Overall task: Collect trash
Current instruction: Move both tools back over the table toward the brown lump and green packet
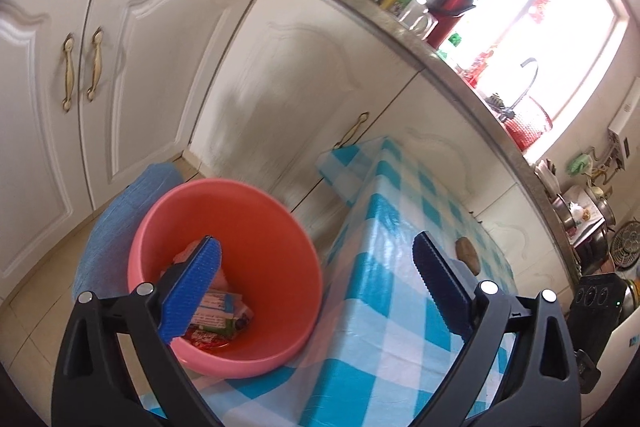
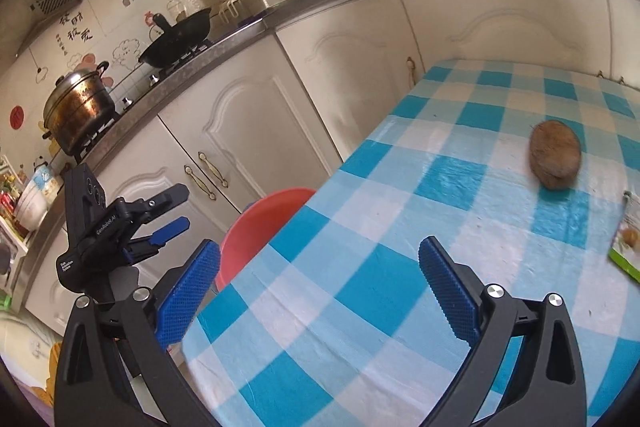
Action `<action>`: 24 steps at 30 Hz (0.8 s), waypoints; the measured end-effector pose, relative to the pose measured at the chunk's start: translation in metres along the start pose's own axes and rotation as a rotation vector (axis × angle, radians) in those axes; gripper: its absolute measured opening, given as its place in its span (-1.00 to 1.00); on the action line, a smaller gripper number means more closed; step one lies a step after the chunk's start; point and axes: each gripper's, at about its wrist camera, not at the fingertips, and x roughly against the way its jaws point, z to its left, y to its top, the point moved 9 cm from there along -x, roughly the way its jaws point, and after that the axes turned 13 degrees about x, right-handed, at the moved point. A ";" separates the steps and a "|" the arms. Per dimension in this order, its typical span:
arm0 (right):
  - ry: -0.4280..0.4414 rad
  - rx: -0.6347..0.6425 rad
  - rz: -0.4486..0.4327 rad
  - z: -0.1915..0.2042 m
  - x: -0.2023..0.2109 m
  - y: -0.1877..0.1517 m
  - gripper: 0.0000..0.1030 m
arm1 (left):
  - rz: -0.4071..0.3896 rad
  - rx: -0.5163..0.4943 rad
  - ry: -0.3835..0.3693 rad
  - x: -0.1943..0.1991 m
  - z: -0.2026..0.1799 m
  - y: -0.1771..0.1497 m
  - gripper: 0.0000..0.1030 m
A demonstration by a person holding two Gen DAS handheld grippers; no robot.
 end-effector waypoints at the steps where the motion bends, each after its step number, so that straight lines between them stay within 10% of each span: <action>1: 0.002 -0.011 -0.004 -0.003 0.004 -0.002 0.91 | -0.006 -0.013 -0.012 0.001 -0.007 -0.002 0.92; 24: -0.100 -0.213 -0.138 -0.066 0.082 -0.048 0.91 | 0.220 -0.222 -0.033 -0.029 -0.089 -0.091 0.92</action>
